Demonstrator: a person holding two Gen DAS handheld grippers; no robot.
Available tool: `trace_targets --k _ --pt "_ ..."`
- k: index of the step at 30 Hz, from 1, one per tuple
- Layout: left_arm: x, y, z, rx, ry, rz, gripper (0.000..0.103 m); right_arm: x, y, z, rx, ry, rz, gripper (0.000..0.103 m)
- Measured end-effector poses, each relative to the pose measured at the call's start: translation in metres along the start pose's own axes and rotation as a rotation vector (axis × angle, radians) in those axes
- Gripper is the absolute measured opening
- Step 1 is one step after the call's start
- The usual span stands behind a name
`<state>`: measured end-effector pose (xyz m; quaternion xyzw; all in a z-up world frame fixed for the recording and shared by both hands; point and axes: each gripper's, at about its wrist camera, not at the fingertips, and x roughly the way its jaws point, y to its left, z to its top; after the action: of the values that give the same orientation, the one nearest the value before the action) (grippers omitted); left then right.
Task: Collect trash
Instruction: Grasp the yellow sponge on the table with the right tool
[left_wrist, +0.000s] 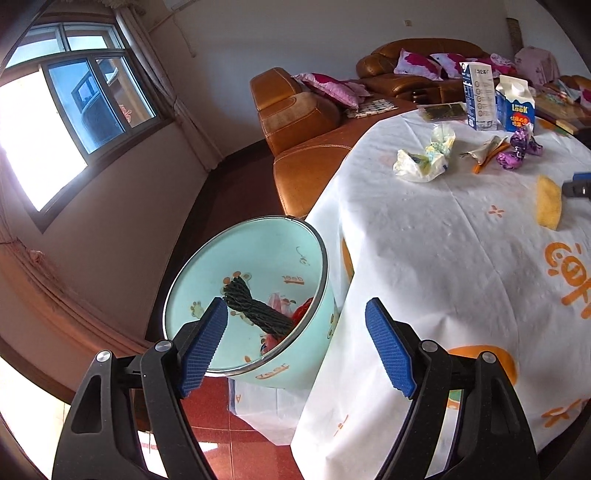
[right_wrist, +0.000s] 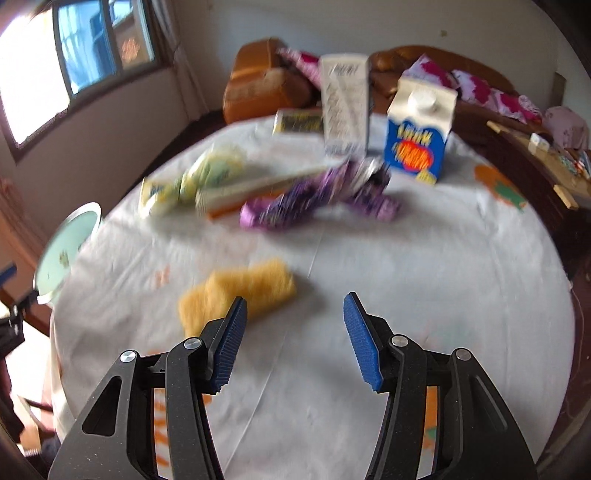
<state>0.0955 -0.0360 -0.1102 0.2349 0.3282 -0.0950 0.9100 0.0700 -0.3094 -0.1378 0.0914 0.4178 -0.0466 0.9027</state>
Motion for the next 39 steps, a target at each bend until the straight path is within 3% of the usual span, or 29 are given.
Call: trace_targets --k 5,9,11,16,19,22,27,28,29,30,34,39 --pt "-0.003 -0.006 0.003 0.011 -0.004 0.001 0.08 0.018 0.025 -0.001 -0.015 0.051 0.045 0.055" --pt "-0.002 -0.007 0.001 0.012 -0.005 0.004 0.081 0.025 0.037 0.012 0.062 0.04 0.123 0.055" --pt "0.0 -0.005 0.002 0.007 -0.002 0.007 0.081 0.02 0.038 0.016 0.093 0.015 0.152 0.055" --pt "0.004 0.002 0.002 -0.013 0.0 0.013 0.083 0.004 0.021 0.019 0.156 -0.057 0.122 0.054" --pt "0.005 0.001 0.002 -0.011 0.004 0.014 0.083 0.016 0.013 0.023 0.176 -0.036 0.095 0.044" --pt "0.004 0.0 0.002 -0.004 0.002 0.016 0.084 0.033 0.021 0.023 0.144 0.027 0.097 0.043" --pt "0.005 -0.001 0.003 -0.006 -0.001 0.018 0.084 0.04 0.033 0.021 0.052 0.033 0.065 0.036" --pt "0.005 -0.002 0.004 -0.007 -0.001 0.017 0.084 0.04 0.035 0.022 0.03 0.037 0.063 0.033" --pt "0.006 -0.004 0.006 -0.007 -0.002 0.016 0.084 0.041 0.038 0.022 0.01 0.04 0.069 0.018" --pt "0.006 -0.005 0.007 -0.007 -0.003 0.014 0.084 0.041 0.041 0.021 0.0 0.047 0.091 0.014" --pt "0.002 -0.011 0.016 -0.004 -0.019 0.003 0.084 0.037 0.041 0.018 0.014 0.024 0.121 0.01" --pt "0.004 -0.021 0.041 -0.016 -0.036 -0.022 0.084 0.013 0.013 0.017 0.105 -0.039 0.165 0.01"
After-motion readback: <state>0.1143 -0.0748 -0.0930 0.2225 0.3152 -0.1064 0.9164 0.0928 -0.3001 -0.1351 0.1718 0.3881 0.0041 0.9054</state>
